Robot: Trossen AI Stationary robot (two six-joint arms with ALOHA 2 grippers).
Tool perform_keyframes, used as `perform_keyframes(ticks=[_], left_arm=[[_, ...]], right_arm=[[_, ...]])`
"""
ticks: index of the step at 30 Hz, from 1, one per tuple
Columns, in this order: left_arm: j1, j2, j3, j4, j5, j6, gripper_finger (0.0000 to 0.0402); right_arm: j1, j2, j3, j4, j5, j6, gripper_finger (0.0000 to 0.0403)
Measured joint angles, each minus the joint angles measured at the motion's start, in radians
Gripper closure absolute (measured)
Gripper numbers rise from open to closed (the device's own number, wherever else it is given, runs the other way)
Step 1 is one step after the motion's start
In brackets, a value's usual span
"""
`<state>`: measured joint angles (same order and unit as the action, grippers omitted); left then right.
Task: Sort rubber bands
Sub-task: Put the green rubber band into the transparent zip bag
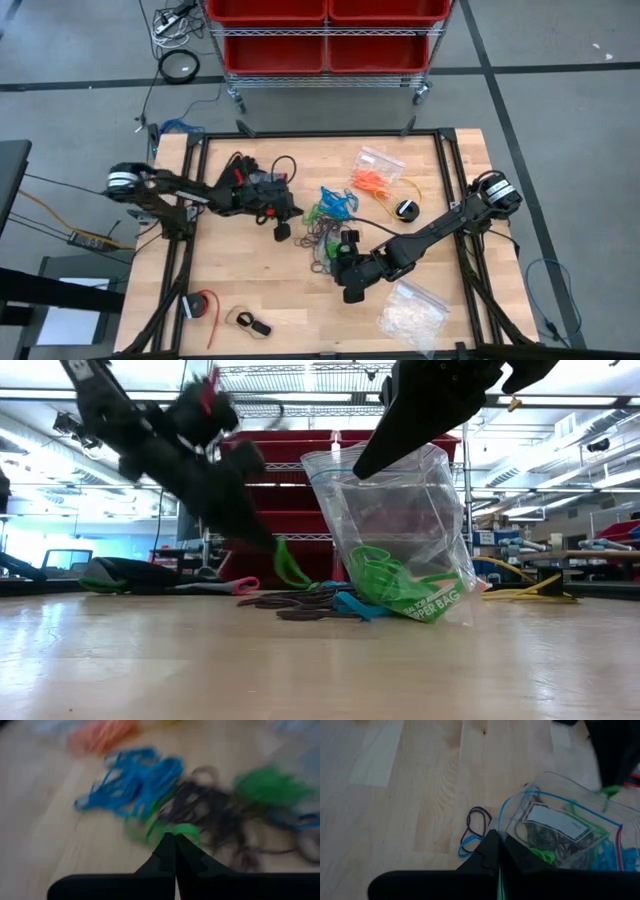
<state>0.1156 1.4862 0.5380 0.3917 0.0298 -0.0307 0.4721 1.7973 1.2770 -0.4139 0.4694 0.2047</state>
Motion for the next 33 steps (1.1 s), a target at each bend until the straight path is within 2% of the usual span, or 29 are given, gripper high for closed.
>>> perform_keyframes(ticks=[6, 13, 19, 33], left_arm=[[-0.087, -0.164, 0.037, 0.021, 0.068, -0.004, 0.04], [-0.201, -0.196, 0.136, 0.029, 0.118, -0.004, 0.0401], [-0.258, -0.151, 0.196, 0.031, 0.117, 0.005, 0.0401], [-0.274, 0.055, 0.297, 0.025, 0.094, 0.052, 0.0401]], right_arm=[[-0.003, 0.0, 0.0, 0.01, 0.0, -0.004, 0.0403], [-0.003, 0.0, 0.0, 0.015, 0.0, -0.005, 0.0403], [-0.004, 0.0, 0.0, 0.017, 0.0, -0.01, 0.0403], [-0.005, 0.0, 0.0, 0.028, 0.0, -0.016, 0.0403]])
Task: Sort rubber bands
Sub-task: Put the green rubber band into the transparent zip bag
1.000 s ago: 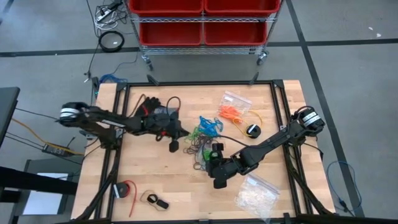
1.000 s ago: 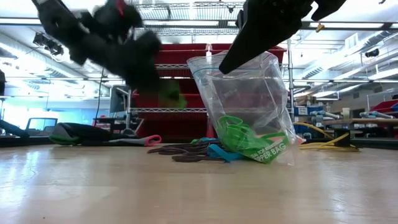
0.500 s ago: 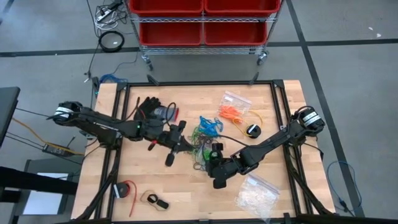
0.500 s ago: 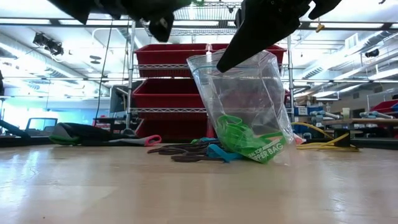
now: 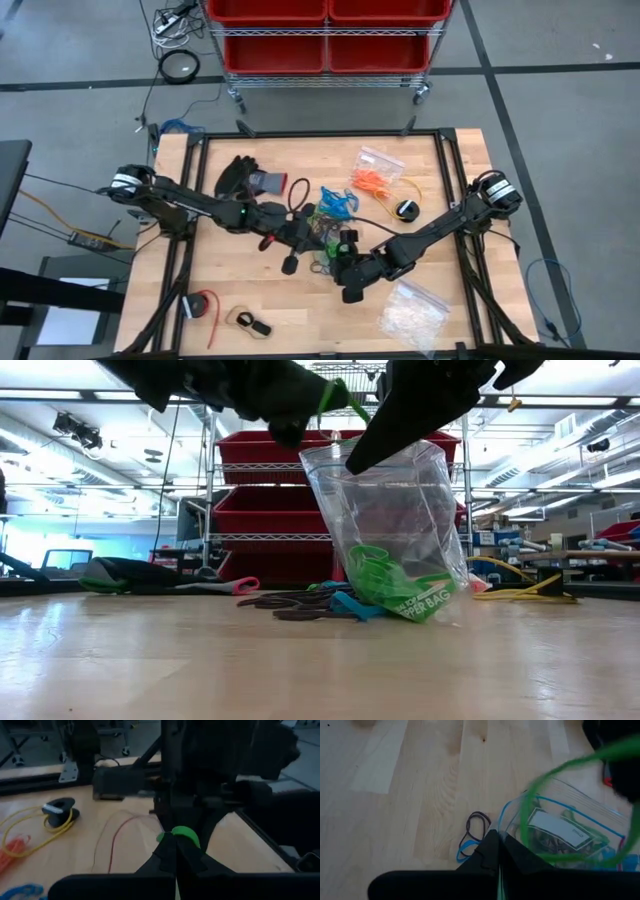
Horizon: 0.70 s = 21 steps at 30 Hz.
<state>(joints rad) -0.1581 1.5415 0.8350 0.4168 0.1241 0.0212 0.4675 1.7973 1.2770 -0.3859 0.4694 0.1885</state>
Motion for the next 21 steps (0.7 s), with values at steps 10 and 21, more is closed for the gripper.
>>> perform_keyframes(ticks=[10, 21], left_arm=[[0.0, 0.083, 0.064, -0.043, -0.073, 0.031, 0.0391], [0.0, 0.089, 0.075, -0.163, -0.105, 0.031, 0.0386]], right_arm=[[0.0, 0.0, 0.0, 0.0, 0.0, 0.0, 0.0403], [-0.001, 0.0, 0.0, 0.005, 0.0, -0.003, 0.0403]])
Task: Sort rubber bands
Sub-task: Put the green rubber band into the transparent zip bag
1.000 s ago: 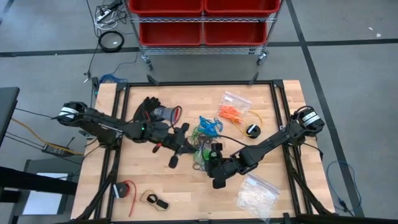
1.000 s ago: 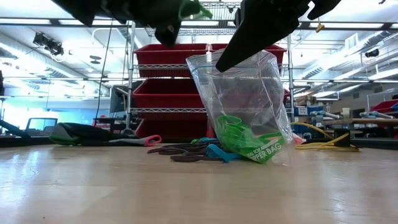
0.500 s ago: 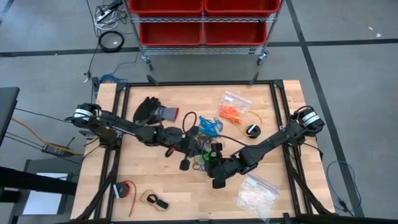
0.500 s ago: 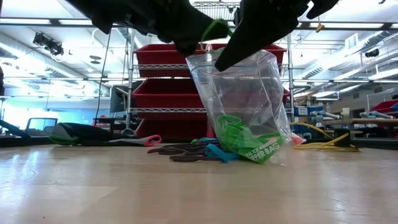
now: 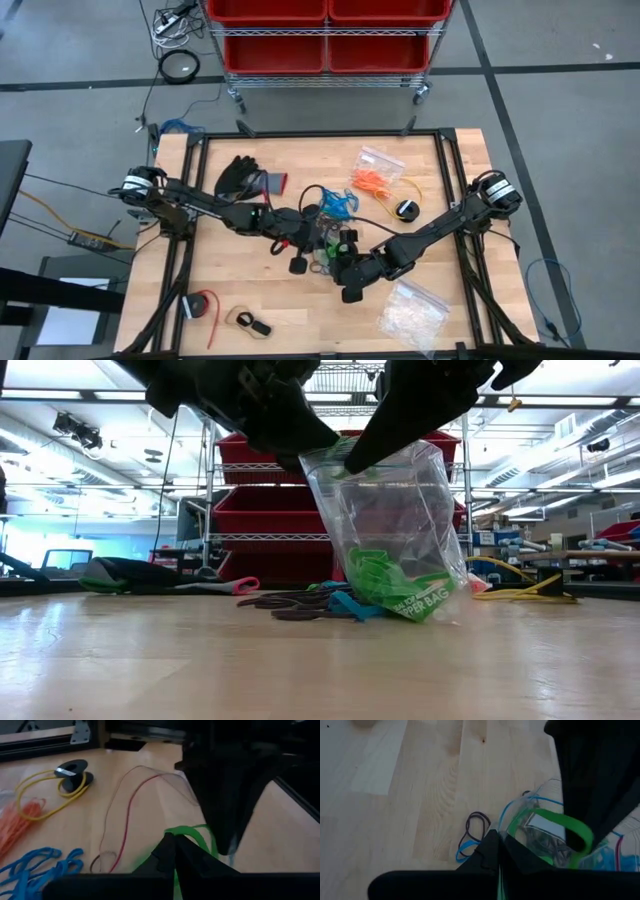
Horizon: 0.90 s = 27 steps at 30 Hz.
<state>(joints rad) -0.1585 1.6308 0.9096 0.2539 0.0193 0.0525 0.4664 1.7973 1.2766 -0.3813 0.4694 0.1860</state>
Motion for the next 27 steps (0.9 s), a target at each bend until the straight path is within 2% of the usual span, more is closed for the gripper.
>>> perform_keyframes(ticks=[6, 11, 14, 18, 22, 27], left_arm=[[-0.008, 0.0, 0.03, -0.057, -0.003, 0.0, 0.0341], [-0.014, 0.0, 0.14, -0.313, -0.004, -0.013, 0.0283], [-0.014, -0.001, 0.203, -0.468, -0.054, -0.016, 0.0262], [-0.016, -0.001, 0.263, -0.622, -0.131, -0.017, 0.0258], [-0.026, -0.002, 0.269, -0.658, -0.205, -0.014, 0.0266], [-0.048, -0.005, 0.269, -0.672, -0.235, -0.006, 0.0283]], right_arm=[[0.0, 0.0, 0.0, -0.001, 0.0, 0.0, 0.0403], [0.0, 0.0, 0.0, -0.001, 0.0, 0.0, 0.0403], [0.0, 0.0, 0.0, -0.001, 0.0, 0.001, 0.0403], [0.0, 0.0, 0.0, -0.001, 0.0, 0.001, 0.0403], [0.0, 0.0, 0.0, -0.001, 0.0, 0.002, 0.0403], [0.001, 0.0, 0.0, -0.002, 0.0, 0.002, 0.0403]])
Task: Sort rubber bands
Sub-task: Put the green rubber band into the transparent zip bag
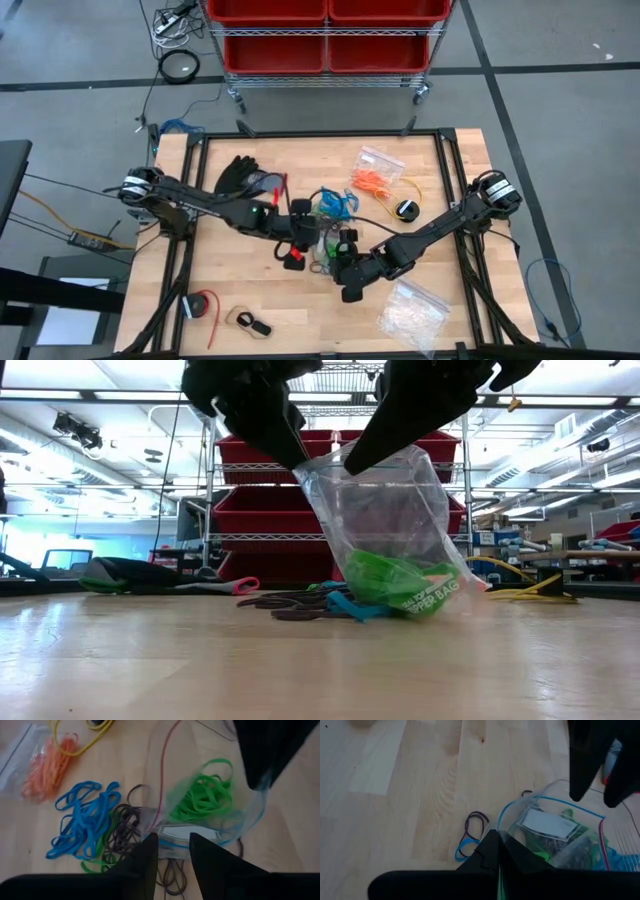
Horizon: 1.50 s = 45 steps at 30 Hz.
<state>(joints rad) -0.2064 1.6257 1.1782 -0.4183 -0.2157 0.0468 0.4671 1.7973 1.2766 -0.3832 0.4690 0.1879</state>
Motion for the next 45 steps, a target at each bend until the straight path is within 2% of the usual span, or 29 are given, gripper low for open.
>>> perform_keyframes(ticks=[12, 17, 21, 26, 29, 38, 43, 45], left_arm=[[-0.041, -0.177, -0.02, -0.007, -0.003, 0.024, 0.0312], [-0.009, -0.208, -0.153, 0.011, -0.019, -0.01, 0.0312], [0.019, -0.209, -0.314, 0.17, -0.01, -0.034, 0.0312], [0.084, -0.178, -0.519, 0.555, 0.116, -0.031, 0.0312], [0.131, -0.136, -0.586, 0.717, 0.136, -0.021, 0.0312], [0.262, 0.058, -0.586, 0.812, 0.139, 0.002, 0.0312], [0.308, 0.155, -0.579, 0.864, 0.261, -0.028, 0.0312], [0.311, 0.18, -0.576, 0.874, 0.27, -0.032, 0.0316]], right_arm=[[0.002, 0.0, 0.0, 0.0, 0.0, 0.002, 0.0403], [0.002, 0.0, 0.0, 0.0, 0.0, 0.003, 0.0403], [0.002, 0.0, 0.0, 0.0, 0.0, 0.003, 0.0403], [0.001, 0.0, 0.0, 0.004, 0.0, 0.003, 0.0403], [-0.001, 0.0, 0.0, 0.012, 0.0, 0.002, 0.0403], [-0.005, 0.0, 0.0, 0.023, 0.0, 0.002, 0.0403], [-0.005, 0.0, 0.0, 0.02, 0.0, 0.001, 0.0403], [-0.005, 0.0, 0.0, 0.02, 0.0, 0.0, 0.0403]])
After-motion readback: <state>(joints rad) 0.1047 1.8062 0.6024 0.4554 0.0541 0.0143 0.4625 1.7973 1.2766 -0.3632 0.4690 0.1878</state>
